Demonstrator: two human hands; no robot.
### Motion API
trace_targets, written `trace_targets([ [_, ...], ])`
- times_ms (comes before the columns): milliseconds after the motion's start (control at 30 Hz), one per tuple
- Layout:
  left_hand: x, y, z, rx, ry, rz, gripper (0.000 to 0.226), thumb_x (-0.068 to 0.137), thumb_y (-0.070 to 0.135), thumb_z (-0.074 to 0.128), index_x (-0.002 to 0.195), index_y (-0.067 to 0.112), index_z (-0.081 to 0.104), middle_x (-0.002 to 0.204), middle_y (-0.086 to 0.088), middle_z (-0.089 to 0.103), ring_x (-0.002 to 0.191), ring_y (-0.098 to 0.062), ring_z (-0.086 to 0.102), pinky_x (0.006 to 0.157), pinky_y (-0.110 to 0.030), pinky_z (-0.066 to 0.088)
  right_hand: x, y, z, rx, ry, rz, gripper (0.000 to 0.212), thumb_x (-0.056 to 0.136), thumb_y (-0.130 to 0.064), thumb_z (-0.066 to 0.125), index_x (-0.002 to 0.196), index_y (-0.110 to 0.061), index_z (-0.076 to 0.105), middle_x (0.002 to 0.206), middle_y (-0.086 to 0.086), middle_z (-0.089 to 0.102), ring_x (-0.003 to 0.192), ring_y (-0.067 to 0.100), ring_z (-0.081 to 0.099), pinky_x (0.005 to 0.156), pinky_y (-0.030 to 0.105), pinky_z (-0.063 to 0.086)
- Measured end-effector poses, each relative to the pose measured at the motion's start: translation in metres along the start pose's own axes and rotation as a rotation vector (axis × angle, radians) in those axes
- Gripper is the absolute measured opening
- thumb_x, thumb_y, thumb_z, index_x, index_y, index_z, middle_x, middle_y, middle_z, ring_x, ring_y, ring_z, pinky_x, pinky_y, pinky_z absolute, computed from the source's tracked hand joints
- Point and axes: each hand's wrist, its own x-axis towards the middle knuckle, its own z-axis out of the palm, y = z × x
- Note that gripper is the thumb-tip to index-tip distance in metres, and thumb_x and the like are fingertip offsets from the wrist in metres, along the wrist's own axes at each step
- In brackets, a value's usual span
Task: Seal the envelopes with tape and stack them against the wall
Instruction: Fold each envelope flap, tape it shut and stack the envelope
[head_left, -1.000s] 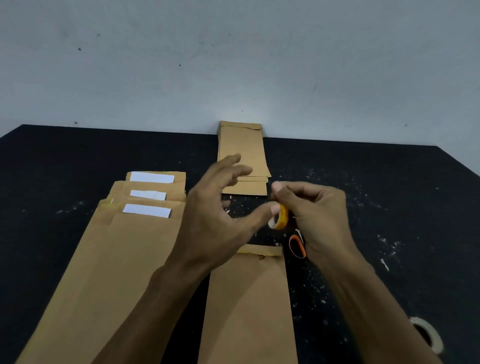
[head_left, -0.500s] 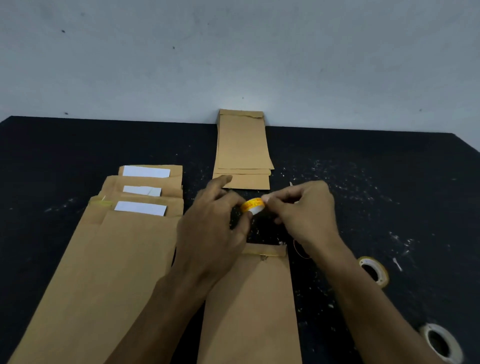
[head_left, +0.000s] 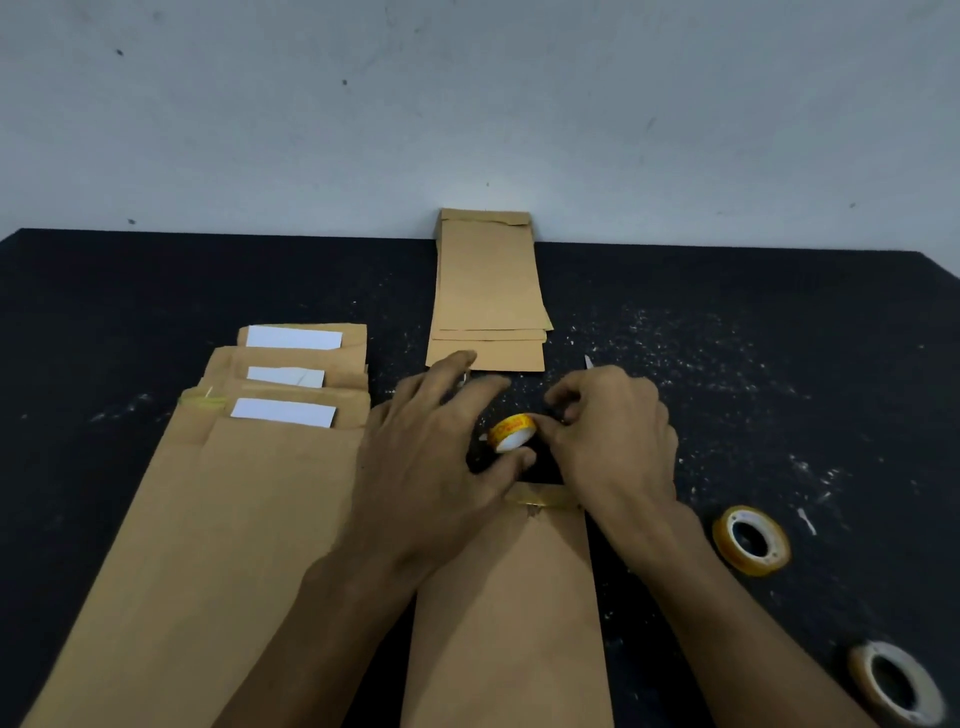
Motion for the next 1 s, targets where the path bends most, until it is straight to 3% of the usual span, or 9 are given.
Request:
trace_targets([
  [100,-0.001,0.005,-0.019,-0.439,0.036,-0.06,0.055,0.089,0.049,0.056,0.142,0.038,0.048,0.144,0.023,0.047,0.132,0.003,0.045,0.107,-0.028,0.043,0.002,0.009,-0.001,0.12,0.059,-0.042,0.017,0.086,-0.022,0.076,0.102,-0.029,0.075,0.092,-0.008,0.071,0.088,0.013,0.068,0.08,0.037,0.058],
  [200,-0.003,0.01,-0.037,-1.08,0.075,-0.199,0.049,0.094,0.047,0.042,0.143,0.039,0.043,0.142,0.016,0.055,0.122,-0.015,0.062,0.101,-0.04,0.05,0.0,0.009,-0.012,0.514,0.058,-0.08,0.014,0.084,-0.013,0.077,0.093,-0.023,0.079,0.076,-0.01,0.072,0.067,0.0,0.064,0.062,0.016,0.051],
  [300,-0.002,0.015,-0.048,-1.431,0.055,-0.253,0.055,0.096,0.057,0.031,0.148,0.038,0.035,0.142,0.009,0.057,0.119,-0.031,0.064,0.1,-0.044,0.051,-0.012,-0.003,-0.023,0.885,-0.098,-0.078,0.008,0.086,-0.015,0.075,0.092,-0.019,0.079,0.073,-0.01,0.074,0.065,-0.004,0.065,0.055,0.009,0.045],
  [433,-0.004,0.023,-0.05,-1.455,0.033,-0.212,0.061,0.092,0.059,0.023,0.15,0.039,0.031,0.144,0.008,0.055,0.122,-0.034,0.061,0.101,-0.044,0.05,-0.022,-0.012,-0.023,1.009,-0.198,-0.052,0.006,0.088,-0.017,0.073,0.09,-0.017,0.079,0.067,-0.012,0.072,0.062,-0.006,0.064,0.049,0.007,0.042],
  [600,-0.008,0.026,-0.045,-1.31,-0.013,-0.161,0.06,0.096,0.06,0.019,0.151,0.038,0.03,0.147,0.011,0.052,0.126,-0.029,0.059,0.1,-0.044,0.052,-0.027,-0.014,-0.018,1.054,-0.094,-0.018,0.004,0.084,-0.014,0.078,0.084,-0.011,0.08,0.061,-0.007,0.071,0.05,-0.004,0.061,0.046,0.007,0.041],
  [733,-0.009,0.026,-0.041,-1.241,-0.069,-0.133,0.062,0.091,0.061,0.021,0.148,0.039,0.033,0.146,0.014,0.052,0.127,-0.025,0.058,0.102,-0.048,0.05,-0.027,-0.013,-0.016,1.012,-0.024,0.003,0.004,0.081,-0.012,0.081,0.077,-0.01,0.08,0.07,-0.001,0.076,0.068,0.007,0.072,0.061,0.011,0.051],
  [867,-0.007,0.022,-0.041,-1.285,-0.104,-0.14,0.065,0.088,0.062,0.025,0.148,0.039,0.034,0.147,0.012,0.051,0.131,-0.026,0.055,0.107,-0.036,0.045,-0.026,-0.015,-0.018,1.054,-0.066,0.006,0.008,0.084,-0.01,0.077,0.076,-0.007,0.077,0.062,-0.002,0.07,0.05,-0.001,0.057,0.048,0.012,0.042],
  [1000,-0.012,0.019,-0.044,-1.25,-0.161,-0.157,0.066,0.087,0.065,0.025,0.148,0.039,0.032,0.147,0.02,0.049,0.14,0.003,0.037,0.103,-0.017,0.04,-0.023,-0.013,-0.031,1.2,-0.126,0.038,0.015,0.087,-0.008,0.071,0.073,-0.012,0.071,0.07,0.001,0.067,0.064,0.01,0.061,0.047,0.02,0.047],
])
